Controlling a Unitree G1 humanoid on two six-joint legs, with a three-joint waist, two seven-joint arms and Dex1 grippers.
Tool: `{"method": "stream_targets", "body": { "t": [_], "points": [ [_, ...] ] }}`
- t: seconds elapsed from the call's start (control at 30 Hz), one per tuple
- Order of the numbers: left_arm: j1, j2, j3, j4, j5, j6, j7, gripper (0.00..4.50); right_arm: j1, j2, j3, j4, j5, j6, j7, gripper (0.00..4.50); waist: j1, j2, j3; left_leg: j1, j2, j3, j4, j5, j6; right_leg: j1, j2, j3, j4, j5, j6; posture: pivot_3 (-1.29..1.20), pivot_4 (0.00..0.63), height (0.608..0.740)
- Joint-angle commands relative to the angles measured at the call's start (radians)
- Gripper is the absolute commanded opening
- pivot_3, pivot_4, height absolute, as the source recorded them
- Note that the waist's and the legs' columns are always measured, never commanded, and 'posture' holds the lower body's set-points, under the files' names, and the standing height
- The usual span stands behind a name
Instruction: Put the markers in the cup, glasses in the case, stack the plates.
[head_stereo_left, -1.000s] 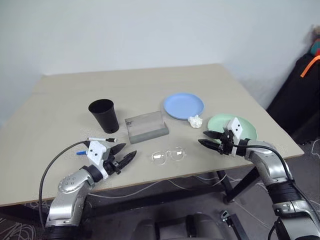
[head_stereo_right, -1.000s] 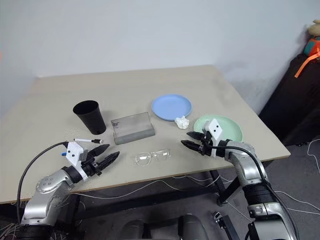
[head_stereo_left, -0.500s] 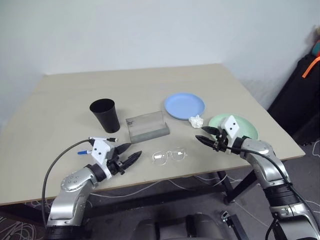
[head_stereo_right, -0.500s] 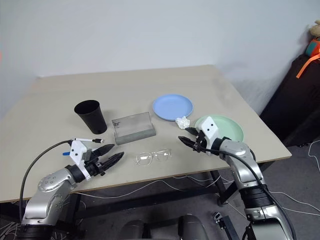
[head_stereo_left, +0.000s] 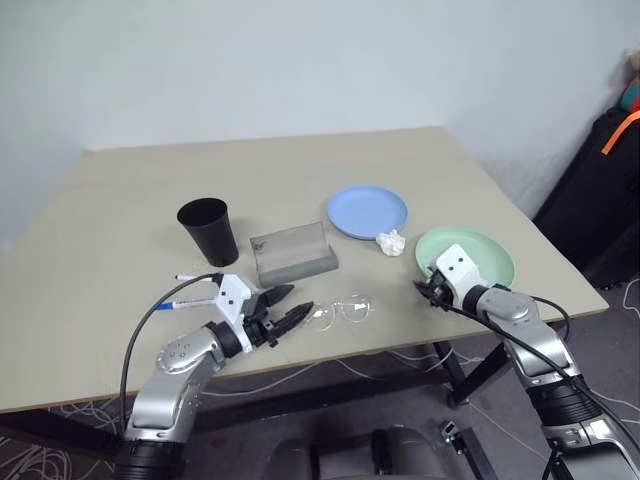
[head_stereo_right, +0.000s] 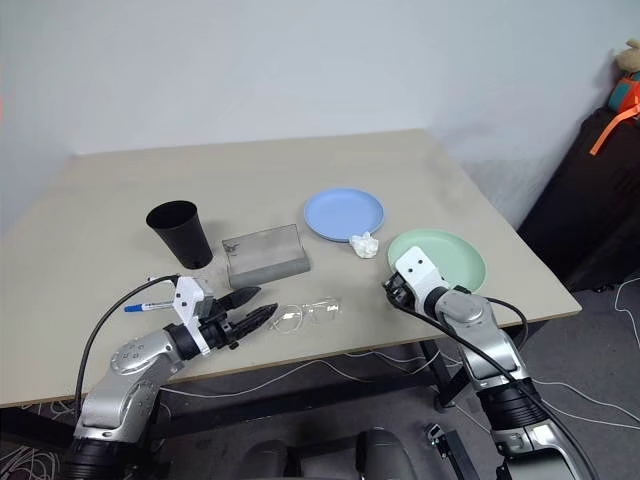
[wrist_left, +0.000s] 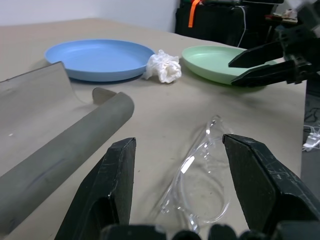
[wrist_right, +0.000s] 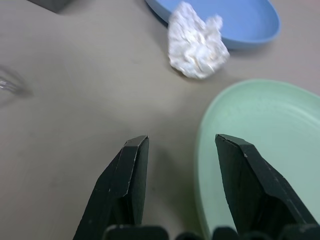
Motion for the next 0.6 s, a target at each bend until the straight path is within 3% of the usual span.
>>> {"method": "stream_targets", "body": {
  "t": [0.03, 0.43, 0.53, 0.6],
  "points": [
    [-0.019, -0.001, 0.002, -0.041, -0.011, -0.003, 0.002, 2.9, -0.032, 0.003, -0.008, -0.013, -0.028, 0.032, -0.036, 2.29, 0.0, 0.0, 0.0, 0.0, 0.0, 0.0, 0.0, 0.0, 0.0, 0.0, 0.0, 0.0, 0.0, 0.0, 0.0, 0.0, 0.0, 0.74],
    [-0.017, 0.004, 0.004, -0.046, -0.01, 0.003, 0.006, 2.9, -0.036, 0.03, 0.037, 0.028, -0.09, 0.061, -0.088, 2.29, 0.0, 0.0, 0.0, 0.0, 0.0, 0.0, 0.0, 0.0, 0.0, 0.0, 0.0, 0.0, 0.0, 0.0, 0.0, 0.0, 0.0, 0.74],
    [-0.018, 0.003, 0.003, -0.044, -0.007, 0.003, 0.008, 2.9, -0.034, 0.022, 0.052, 0.03, -0.12, 0.052, -0.102, 1.72, 0.0, 0.0, 0.0, 0.0, 0.0, 0.0, 0.0, 0.0, 0.0, 0.001, 0.0, 0.0, 0.0, 0.0, 0.0, 0.0, 0.0, 0.74],
    [-0.017, 0.003, 0.002, -0.043, -0.005, 0.003, 0.009, 2.9, -0.033, 0.018, 0.059, 0.032, -0.138, 0.041, -0.111, 1.04, 0.0, 0.0, 0.0, 0.0, 0.0, 0.0, 0.0, 0.0, 0.0, 0.001, 0.0, 0.0, 0.0, 0.0, 0.0, 0.0, 0.0, 0.74]
  ]
}}
